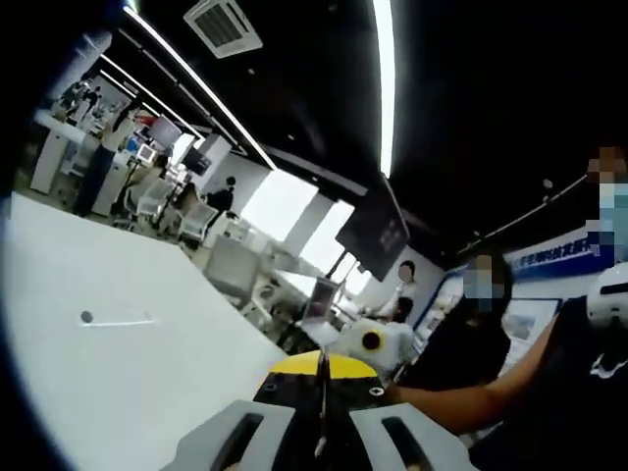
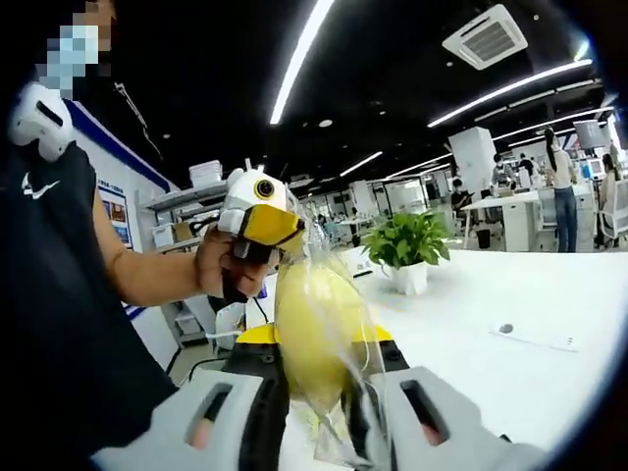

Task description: Compare the silicone blocks by pressing each to a similar depth, holding the contact briefly, and releasing to observe deformation and rebound differences across the visible hardness samples.

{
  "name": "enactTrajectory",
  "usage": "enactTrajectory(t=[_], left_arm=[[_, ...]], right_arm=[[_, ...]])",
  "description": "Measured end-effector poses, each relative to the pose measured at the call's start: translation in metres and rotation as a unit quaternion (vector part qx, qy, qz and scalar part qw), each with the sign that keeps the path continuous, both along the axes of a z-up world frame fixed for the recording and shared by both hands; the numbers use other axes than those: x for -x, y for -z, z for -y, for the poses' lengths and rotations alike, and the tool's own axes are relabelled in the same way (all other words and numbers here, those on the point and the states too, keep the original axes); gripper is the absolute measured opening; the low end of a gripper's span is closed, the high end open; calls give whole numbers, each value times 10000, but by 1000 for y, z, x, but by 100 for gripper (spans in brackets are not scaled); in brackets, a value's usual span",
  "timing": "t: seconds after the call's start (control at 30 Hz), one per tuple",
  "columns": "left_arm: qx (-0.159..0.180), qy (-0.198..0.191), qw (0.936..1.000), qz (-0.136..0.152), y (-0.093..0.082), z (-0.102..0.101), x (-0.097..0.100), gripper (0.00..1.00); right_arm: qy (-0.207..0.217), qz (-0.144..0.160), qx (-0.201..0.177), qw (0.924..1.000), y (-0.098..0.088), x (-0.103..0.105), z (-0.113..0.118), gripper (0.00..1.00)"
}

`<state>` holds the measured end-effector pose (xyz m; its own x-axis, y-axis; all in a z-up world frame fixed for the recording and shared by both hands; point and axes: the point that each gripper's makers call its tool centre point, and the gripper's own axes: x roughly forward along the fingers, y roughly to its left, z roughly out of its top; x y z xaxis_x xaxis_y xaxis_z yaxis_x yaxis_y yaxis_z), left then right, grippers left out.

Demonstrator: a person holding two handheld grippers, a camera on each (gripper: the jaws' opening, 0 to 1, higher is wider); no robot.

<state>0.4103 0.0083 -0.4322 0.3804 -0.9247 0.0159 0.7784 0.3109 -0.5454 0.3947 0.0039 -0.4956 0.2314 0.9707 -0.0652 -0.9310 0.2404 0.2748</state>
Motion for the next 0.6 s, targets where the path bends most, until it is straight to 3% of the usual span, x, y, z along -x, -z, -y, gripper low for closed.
enactTrajectory(t=[0.07,0.2,0.23,0.27,0.33,0.53,0.6], left_arm=[[-15,-17,10000,21,1,0,-1,0],[-47,48,9998,180,-1,-1,3,0],[-104,8,9996,247,-1,-1,3,0],[-113,-25,9996,243,0,-2,2,0],[-108,4,9995,303,-1,-2,3,0],[-357,207,9962,771,1,-2,8,0],[-367,238,9959,796,1,-2,10,0]], right_arm=[[-51,-336,39,9994,1,4,0,12],[-69,-145,197,9997,-2,5,1,9],[-74,-208,255,9994,-2,5,1,8],[-133,-471,293,9984,-2,8,0,7],[-86,-167,398,9990,-4,7,1,6],[-183,-250,558,9980,-1,11,1,3],[-204,-269,567,9978,-1,13,0,3]])
